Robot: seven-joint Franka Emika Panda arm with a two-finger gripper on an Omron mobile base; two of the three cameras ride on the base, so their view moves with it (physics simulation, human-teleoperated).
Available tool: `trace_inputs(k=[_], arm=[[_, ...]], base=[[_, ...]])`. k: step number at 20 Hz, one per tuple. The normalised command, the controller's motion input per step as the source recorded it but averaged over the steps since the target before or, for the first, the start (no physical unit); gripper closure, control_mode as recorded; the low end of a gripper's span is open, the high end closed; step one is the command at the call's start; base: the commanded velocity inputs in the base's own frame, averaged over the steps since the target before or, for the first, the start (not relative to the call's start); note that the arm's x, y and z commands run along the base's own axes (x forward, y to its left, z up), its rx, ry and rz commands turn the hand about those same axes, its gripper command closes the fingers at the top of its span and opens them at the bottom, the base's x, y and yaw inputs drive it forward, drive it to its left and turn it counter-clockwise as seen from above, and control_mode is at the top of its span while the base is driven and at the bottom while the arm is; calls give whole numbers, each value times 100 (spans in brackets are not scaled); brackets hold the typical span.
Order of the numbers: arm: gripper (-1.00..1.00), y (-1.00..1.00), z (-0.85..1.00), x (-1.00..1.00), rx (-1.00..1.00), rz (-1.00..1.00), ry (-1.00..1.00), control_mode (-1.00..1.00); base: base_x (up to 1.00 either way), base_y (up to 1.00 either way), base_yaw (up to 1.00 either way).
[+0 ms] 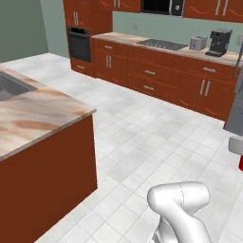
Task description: Open the fridge, grab two sodas, and place both sodas inside the bowl with ice on the dining counter.
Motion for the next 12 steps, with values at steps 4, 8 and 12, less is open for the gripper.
trace_inputs(k=[4,8,12], arm=[[100,0,0,0,0,0,0,100],[100,0,0,0,0,0,0,100],[100,0,0,0,0,0,0,100]], base=[[-72,100,18],[-68,100,15],[-37,100,6]])
